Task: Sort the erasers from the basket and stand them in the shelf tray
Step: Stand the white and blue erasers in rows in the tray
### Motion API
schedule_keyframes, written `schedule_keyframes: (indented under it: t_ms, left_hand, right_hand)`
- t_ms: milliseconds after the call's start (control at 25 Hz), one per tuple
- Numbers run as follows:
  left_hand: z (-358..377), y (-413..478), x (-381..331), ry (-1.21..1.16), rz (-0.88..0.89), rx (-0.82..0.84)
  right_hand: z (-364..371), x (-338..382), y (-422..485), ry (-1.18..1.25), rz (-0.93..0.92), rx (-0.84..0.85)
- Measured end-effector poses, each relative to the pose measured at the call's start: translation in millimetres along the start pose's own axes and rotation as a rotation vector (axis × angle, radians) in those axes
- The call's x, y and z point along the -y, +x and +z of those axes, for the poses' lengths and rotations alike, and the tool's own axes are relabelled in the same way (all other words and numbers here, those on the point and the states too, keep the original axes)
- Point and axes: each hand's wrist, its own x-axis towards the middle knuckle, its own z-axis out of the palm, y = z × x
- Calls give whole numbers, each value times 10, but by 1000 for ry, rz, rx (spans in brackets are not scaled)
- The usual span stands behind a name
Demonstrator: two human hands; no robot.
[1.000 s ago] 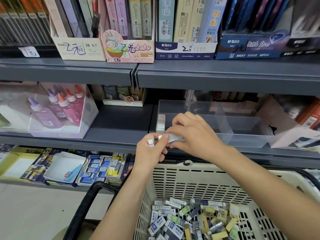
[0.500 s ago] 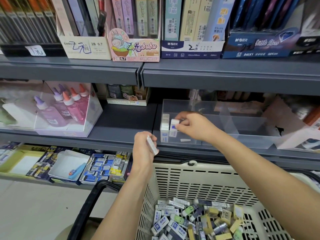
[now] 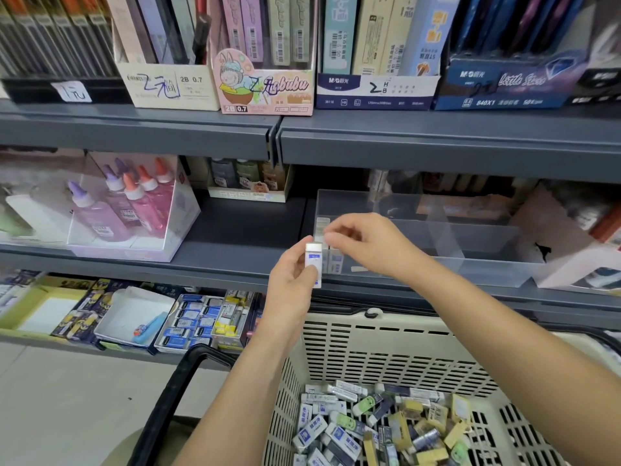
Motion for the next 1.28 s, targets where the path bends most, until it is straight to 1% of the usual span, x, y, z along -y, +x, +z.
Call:
schedule_keyframes:
  t_ms: [80,160,200,280,440,520,600,680,720,800,920,1000,1120,1200,1280]
  left_hand:
    - [0,-11,20,5,22,45]
    - [5,-29,21,-63,3,70]
    - [14,-37,13,-86,-9,78]
    - [34,-50,7,-26,-6,80]
    - [86,-71,8,94,107,20]
    - [108,-70,1,163,147,-9]
    - [116,-59,14,233,174,-65]
    - [89,-20,25,288,162,-154]
    - [71,4,34,313,134,-174]
    - [54,46,74,363,96,-148]
    - [62,54,105,423,114,-128]
    - [52,60,101,432,120,-126]
    - [54,28,78,429,115,-109]
    - [62,-50,56,449,111,-76]
    - [38,-195,27,518,83,-8]
  right_hand:
    - [23,63,-37,56,8,42]
    - [-16,91,-49,107,4,48]
    - [-47,92,-50,176,8,45]
    - [-104,68,-62,293,34,60]
    - [-129,-11,-110,412,138,101]
    - [-129,-22,-103,358,157,82]
    - [-174,-35,-46,323,147,25]
    - [-241,-87,59,281,131,-76]
    - [-258,-119,115,212,117,-106]
    - [-207,-169,197,51,123,-64]
    - [-10,-224,246,-42,203,72]
    - [56,-242,255,-143,206,116]
    - [20,-217,216,-149,207,148]
    - [-29,-198,118,-111,186,111]
    - [-77,-201,-115,-96,119,-27]
